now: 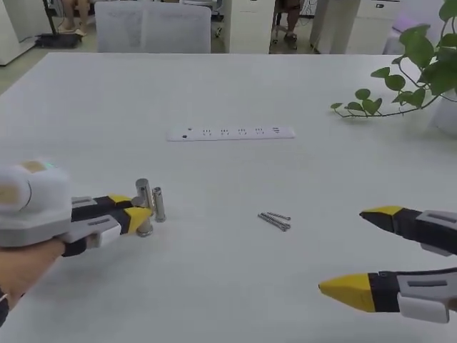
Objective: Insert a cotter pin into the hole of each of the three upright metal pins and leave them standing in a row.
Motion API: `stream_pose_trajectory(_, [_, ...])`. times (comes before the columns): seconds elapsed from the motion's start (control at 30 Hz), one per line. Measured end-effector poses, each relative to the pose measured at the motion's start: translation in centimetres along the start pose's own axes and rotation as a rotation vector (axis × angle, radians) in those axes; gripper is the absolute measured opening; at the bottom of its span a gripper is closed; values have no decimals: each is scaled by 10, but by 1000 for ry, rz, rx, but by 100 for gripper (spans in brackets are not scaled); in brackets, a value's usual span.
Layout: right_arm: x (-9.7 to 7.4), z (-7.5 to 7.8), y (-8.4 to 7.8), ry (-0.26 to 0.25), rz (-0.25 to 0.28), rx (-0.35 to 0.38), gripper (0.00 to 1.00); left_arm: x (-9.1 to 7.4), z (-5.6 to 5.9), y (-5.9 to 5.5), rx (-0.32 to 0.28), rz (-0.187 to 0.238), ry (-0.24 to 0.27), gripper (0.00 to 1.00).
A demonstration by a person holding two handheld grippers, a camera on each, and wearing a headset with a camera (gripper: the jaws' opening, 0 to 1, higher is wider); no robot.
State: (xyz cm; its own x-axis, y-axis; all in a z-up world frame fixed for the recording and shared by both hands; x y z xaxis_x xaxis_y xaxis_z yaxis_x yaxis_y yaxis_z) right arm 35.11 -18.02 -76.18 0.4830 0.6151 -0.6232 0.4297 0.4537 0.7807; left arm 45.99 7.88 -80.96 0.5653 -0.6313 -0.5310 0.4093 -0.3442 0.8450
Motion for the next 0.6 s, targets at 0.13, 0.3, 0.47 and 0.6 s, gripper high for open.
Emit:
stream_pose_trajectory(0.13, [0, 0, 0, 0, 0, 1, 85, -3, 3, -2, 18, -8, -12, 9])
stream_pose_trajectory(0.3, [2, -2, 1, 4, 2, -1, 85, -8, 9, -5, 33, -21, -29, 9])
stream_pose_trajectory(0.47, [3, -3, 2, 9, 6, -4, 85, -14, 19, -2, 49, -16, -55, 9])
stream_pose_trajectory(0.6, [2, -4, 4, 10, 10, -7, 85, -18, 29, 0, 72, -18, -78, 9])
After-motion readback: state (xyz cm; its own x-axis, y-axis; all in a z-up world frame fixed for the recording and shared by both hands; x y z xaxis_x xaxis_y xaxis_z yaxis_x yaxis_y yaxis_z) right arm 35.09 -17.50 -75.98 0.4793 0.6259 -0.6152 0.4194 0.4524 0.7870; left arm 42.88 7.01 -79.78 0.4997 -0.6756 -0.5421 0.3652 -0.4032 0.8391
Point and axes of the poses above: the centre of the closed fingertips' face, and the gripper's own axes: x roughly forward along the fingers, z roughly to its right, y roughly out of its top, the point moved 2 cm from there along -x, roughly backward along the fingers, and after that the axes turned 10 degrees about -z, right-handed, at the moved point
